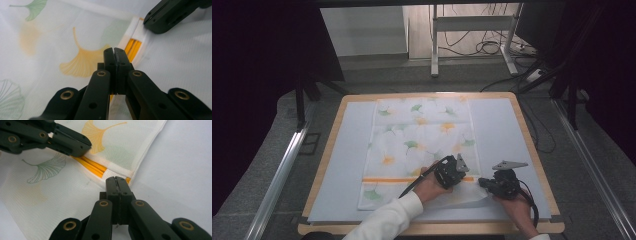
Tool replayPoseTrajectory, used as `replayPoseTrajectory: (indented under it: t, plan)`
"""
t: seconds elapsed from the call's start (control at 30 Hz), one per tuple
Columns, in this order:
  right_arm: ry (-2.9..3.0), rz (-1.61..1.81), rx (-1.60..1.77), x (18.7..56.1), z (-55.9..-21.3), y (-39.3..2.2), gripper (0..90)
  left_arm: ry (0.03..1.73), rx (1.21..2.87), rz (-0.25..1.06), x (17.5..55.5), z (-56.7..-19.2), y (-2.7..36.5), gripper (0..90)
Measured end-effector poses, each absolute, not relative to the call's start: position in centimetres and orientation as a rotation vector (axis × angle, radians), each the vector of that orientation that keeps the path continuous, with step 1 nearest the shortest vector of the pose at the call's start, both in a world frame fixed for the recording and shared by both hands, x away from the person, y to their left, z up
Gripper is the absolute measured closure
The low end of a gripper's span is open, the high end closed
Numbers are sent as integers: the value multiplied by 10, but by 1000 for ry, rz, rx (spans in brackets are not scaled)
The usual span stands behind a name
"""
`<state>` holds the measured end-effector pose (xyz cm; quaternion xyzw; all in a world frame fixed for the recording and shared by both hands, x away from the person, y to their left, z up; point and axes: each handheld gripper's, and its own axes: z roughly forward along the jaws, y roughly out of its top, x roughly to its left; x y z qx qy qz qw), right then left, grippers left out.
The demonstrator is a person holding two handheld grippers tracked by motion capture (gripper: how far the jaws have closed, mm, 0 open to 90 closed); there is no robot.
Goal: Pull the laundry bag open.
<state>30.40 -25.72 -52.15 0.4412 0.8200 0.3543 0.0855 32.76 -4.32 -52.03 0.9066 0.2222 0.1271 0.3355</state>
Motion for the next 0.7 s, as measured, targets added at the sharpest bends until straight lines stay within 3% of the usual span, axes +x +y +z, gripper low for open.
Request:
replayPoseTrajectory:
  t: [0.7]
  plan:
    - [2446,1051,1308,304,-521,-257,898,653,2343,355,323,-524,1,900]
